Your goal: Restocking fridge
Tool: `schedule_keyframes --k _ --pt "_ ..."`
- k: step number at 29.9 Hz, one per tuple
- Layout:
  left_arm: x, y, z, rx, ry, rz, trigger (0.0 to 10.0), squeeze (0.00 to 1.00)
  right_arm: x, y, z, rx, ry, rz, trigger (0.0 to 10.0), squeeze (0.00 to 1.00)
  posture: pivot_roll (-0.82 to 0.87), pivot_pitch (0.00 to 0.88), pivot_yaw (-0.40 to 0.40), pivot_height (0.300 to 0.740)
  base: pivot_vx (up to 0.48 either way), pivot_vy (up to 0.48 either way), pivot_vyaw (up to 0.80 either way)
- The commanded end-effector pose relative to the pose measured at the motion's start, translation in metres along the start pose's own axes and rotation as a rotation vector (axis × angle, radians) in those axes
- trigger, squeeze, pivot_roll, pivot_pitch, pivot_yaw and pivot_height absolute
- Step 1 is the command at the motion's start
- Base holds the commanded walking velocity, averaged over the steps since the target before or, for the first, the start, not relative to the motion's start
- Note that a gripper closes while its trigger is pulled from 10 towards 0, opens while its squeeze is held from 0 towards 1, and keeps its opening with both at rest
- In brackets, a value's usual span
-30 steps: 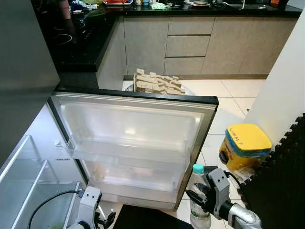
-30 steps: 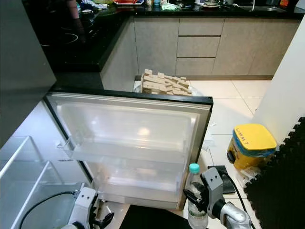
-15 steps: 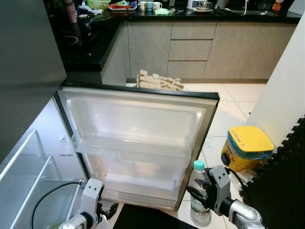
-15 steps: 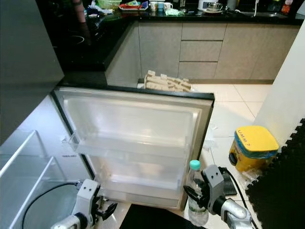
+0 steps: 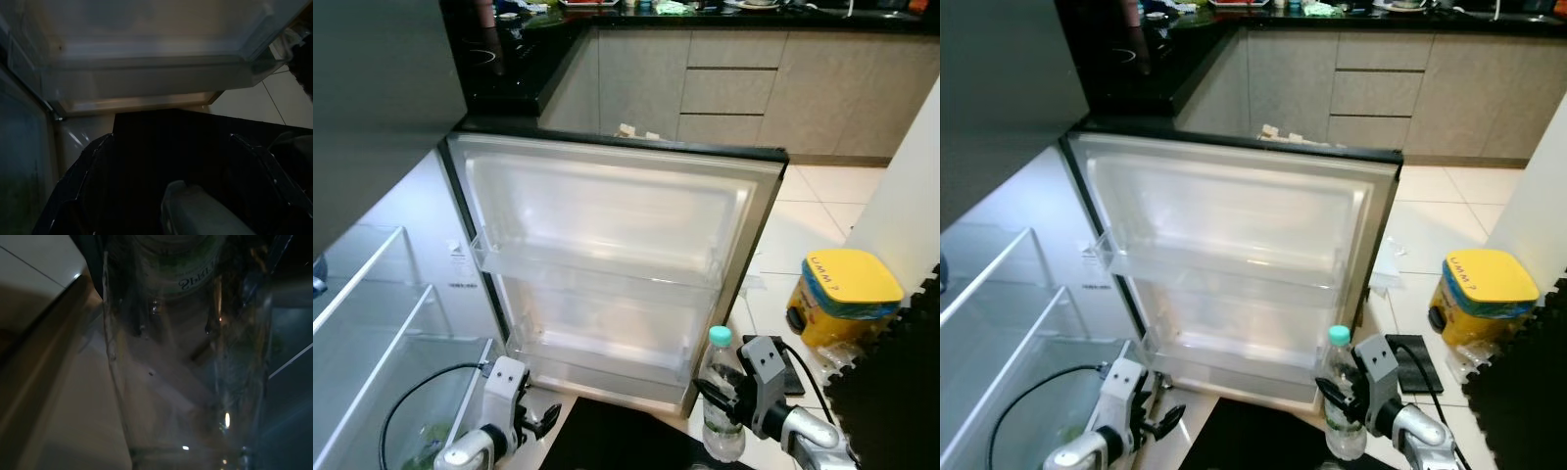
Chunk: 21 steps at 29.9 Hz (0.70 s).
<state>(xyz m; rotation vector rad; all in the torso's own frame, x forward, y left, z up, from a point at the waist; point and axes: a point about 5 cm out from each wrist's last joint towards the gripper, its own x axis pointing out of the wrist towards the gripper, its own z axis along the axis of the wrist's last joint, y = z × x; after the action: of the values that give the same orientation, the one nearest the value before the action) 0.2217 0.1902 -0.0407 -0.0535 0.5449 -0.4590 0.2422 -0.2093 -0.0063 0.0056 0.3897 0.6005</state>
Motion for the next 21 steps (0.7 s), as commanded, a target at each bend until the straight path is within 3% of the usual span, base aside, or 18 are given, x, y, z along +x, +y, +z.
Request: schedule_keyframes --k 1,11,13,21 --pt "0.004 -0.001 0.010 0.011 -0.044 -0.014 10.0 0.00 0.002 0.000 0.005 -0.005 -0.033 0.001 10.0 0.00 0.08 0.000 0.003 0.622 0.000 0.000 0.00" --pt "0.013 -0.003 0.034 0.042 -0.141 -0.074 10.0 0.00 0.007 -0.002 0.021 -0.062 -0.081 0.021 10.0 0.00 0.08 0.000 0.005 0.622 0.000 0.000 0.00" --pt "0.017 -0.005 0.048 0.059 -0.197 -0.117 10.0 0.00 0.011 -0.002 0.032 -0.111 -0.104 0.037 10.0 0.00 0.08 0.000 0.005 0.613 0.000 0.000 0.00" --pt "0.022 -0.009 0.070 0.089 -0.285 -0.193 10.0 0.00 0.015 -0.001 0.046 -0.160 -0.140 0.067 10.0 0.00 0.08 0.000 0.003 0.589 0.000 0.000 0.00"
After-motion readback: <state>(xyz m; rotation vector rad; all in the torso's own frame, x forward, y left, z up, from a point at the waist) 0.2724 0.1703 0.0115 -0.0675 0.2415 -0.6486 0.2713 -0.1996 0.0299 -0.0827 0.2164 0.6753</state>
